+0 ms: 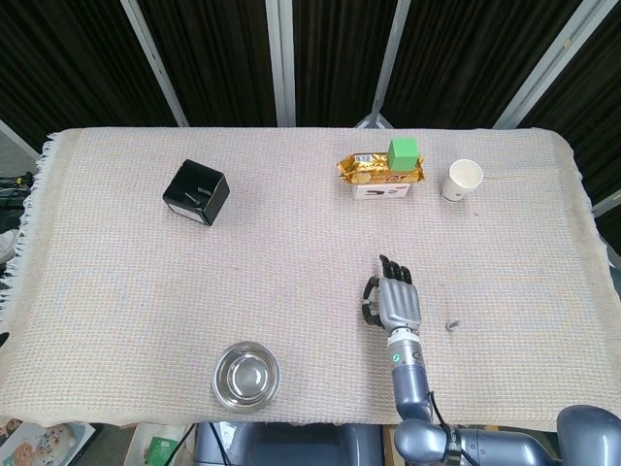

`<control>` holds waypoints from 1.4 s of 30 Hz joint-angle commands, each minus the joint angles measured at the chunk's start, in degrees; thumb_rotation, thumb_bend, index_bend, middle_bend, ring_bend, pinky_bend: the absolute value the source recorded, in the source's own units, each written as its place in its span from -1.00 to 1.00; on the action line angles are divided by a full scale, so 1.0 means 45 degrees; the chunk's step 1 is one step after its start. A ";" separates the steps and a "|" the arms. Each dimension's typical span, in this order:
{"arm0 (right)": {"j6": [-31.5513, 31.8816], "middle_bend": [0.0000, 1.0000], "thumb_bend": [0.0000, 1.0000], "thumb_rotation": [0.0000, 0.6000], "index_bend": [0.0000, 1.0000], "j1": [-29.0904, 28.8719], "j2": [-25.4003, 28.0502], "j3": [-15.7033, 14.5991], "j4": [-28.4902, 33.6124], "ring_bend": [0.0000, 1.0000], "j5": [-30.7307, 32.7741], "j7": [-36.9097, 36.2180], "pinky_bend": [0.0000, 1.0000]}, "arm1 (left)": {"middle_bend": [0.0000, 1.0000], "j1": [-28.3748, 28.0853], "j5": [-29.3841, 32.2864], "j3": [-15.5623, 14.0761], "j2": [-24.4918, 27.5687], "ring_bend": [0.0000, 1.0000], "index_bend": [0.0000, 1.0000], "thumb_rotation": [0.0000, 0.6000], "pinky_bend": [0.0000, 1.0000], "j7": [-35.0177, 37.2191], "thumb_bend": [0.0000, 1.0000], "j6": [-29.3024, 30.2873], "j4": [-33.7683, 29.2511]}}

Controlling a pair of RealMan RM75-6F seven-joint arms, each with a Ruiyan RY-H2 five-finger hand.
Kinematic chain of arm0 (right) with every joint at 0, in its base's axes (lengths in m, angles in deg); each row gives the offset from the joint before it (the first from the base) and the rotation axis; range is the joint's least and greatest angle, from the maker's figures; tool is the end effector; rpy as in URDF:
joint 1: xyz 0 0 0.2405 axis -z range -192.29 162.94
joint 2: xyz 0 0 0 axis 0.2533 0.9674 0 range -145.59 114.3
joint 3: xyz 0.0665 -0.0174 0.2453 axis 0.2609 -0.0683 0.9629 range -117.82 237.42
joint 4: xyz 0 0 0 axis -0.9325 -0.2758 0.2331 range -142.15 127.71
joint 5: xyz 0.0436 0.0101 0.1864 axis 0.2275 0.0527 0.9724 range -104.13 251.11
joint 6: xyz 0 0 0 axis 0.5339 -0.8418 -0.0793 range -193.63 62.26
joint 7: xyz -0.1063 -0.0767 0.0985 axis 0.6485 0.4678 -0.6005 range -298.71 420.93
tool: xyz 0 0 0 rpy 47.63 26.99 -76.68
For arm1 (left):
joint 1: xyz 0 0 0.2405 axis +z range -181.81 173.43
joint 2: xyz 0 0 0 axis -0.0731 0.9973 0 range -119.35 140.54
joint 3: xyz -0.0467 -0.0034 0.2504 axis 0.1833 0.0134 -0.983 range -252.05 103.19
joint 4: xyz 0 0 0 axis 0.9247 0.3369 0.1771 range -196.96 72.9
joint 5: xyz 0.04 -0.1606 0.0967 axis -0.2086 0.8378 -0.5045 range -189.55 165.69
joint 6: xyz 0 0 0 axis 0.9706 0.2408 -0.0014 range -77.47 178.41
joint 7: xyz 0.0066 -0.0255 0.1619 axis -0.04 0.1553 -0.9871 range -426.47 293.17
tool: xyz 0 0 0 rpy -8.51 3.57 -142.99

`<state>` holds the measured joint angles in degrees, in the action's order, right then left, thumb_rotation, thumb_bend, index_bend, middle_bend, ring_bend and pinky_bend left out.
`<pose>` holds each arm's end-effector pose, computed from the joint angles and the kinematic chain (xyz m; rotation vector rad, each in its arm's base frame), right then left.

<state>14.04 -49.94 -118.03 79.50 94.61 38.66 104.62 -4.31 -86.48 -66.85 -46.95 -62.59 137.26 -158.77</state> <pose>-0.1383 -0.3045 -0.0257 1.3685 -1.3755 0.7777 -0.3289 0.1842 0.2343 -1.0953 -0.9537 -0.8572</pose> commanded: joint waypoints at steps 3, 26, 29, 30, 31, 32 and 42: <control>-0.0003 -0.98 -0.23 1.00 0.16 -0.0027 0.0073 0.0038 -0.0001 -1.00 0.0085 -0.0087 -1.00 | -0.77 -0.0002 0.0003 -0.0002 -0.0001 -0.96 -0.63 1.00 -0.89 -0.0002 -0.87 -0.0007 -0.0001; 0.0043 -0.98 -0.23 1.00 0.14 -0.0204 0.0501 0.0001 0.0138 -1.00 0.0567 -0.0168 -1.00 | -0.77 -0.0006 0.0013 -0.0003 -0.0032 -0.96 -0.63 1.00 -0.89 -0.0124 -0.87 0.0019 -0.0044; 0.0035 -0.98 -0.23 1.00 0.11 -0.0231 0.0525 -0.0033 0.0157 -1.00 0.0595 -0.0175 -1.00 | -0.77 -0.0004 0.0021 -0.0002 -0.0032 -0.96 -0.63 1.00 -0.89 -0.0122 -0.87 0.0018 -0.0041; 0.0032 -0.98 -0.23 1.00 0.10 -0.0240 0.0531 -0.0044 0.0164 -1.00 0.0602 -0.0178 -1.00 | -0.77 -0.0005 0.0026 -0.0001 -0.0032 -0.96 -0.63 1.00 -0.89 -0.0120 -0.87 0.0014 -0.0041; 0.0035 -0.98 -0.23 1.00 0.08 -0.0247 0.0537 -0.0056 0.0173 -1.00 0.0607 -0.0183 -1.00 | -0.77 -0.0005 0.0032 0.0002 -0.0029 -0.96 -0.63 1.00 -0.89 -0.0116 -0.87 0.0013 -0.0043; 0.0036 -0.98 -0.23 1.00 0.05 -0.0254 0.0544 -0.0067 0.0179 -1.00 0.0611 -0.0187 -1.00 | -0.77 -0.0004 0.0035 0.0004 -0.0028 -0.96 -0.63 1.00 -0.89 -0.0117 -0.87 0.0015 -0.0043; 0.0083 -0.98 -0.23 1.00 -0.14 -0.0299 0.0630 -0.0179 0.0191 -1.00 0.0647 -0.0212 -1.00 | -0.77 0.0003 0.0038 0.0003 -0.0020 -0.96 -0.63 1.00 -0.89 -0.0100 -0.87 0.0017 -0.0040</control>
<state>14.40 -51.28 -115.20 78.70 95.47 41.57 103.67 -4.29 -86.32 -66.83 -47.04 -63.05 137.33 -158.95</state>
